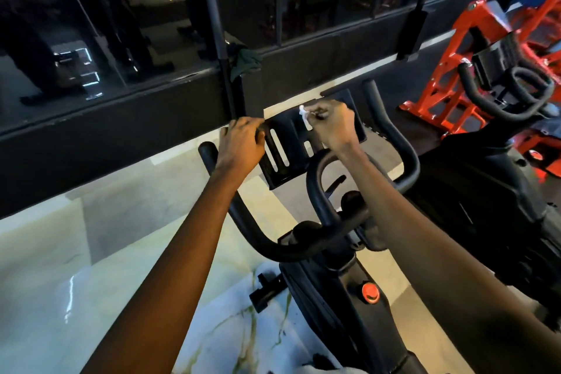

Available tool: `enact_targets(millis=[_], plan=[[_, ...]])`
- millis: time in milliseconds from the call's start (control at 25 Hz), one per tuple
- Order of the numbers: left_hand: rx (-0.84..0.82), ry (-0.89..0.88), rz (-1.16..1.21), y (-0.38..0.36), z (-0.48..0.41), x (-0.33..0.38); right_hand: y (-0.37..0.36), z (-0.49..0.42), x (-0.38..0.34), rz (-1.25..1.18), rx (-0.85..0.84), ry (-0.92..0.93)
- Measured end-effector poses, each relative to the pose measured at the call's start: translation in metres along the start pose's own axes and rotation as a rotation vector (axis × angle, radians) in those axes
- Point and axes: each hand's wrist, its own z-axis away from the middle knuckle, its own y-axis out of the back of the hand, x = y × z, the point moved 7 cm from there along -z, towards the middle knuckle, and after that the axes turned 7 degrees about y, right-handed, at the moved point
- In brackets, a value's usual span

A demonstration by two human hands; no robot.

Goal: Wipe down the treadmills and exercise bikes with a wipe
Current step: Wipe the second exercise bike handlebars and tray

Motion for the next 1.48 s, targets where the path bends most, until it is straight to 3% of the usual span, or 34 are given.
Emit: enact_targets(millis=[120, 320, 560, 680, 840, 1000, 1240, 1360, 1480], plan=[[0.011, 0.016, 0.242, -0.008, -0.014, 0.005, -0.018, -0.006, 0.006, -0.032, -0.058, -0.006], [0.138, 0.089, 0.300, -0.015, -0.016, -0.001, -0.031, 0.007, 0.007, 0.005, -0.136, 0.107], [0.108, 0.070, -0.208, -0.005, -0.021, 0.015, -0.024, 0.020, 0.028, -0.079, -0.343, 0.100], [0.007, 0.023, -0.264, -0.009, -0.029, 0.021, -0.015, 0.003, 0.025, -0.138, -0.212, 0.071], [-0.089, 0.040, -0.098, -0.013, -0.031, 0.015, -0.025, -0.003, 0.015, -0.178, -0.065, 0.100], [-0.030, 0.055, -0.132, -0.015, -0.030, 0.016, -0.031, 0.012, 0.018, -0.160, -0.118, 0.141], [0.033, 0.053, -0.156, -0.018, -0.029, 0.013, -0.023, 0.016, 0.035, -0.161, -0.371, 0.105], [0.048, 0.052, -0.164, -0.017, -0.029, 0.013, -0.014, -0.015, 0.021, -0.207, -0.200, 0.150], [0.049, 0.049, -0.179, -0.017, -0.027, 0.014, -0.033, -0.026, -0.003, -0.158, -0.205, 0.279]])
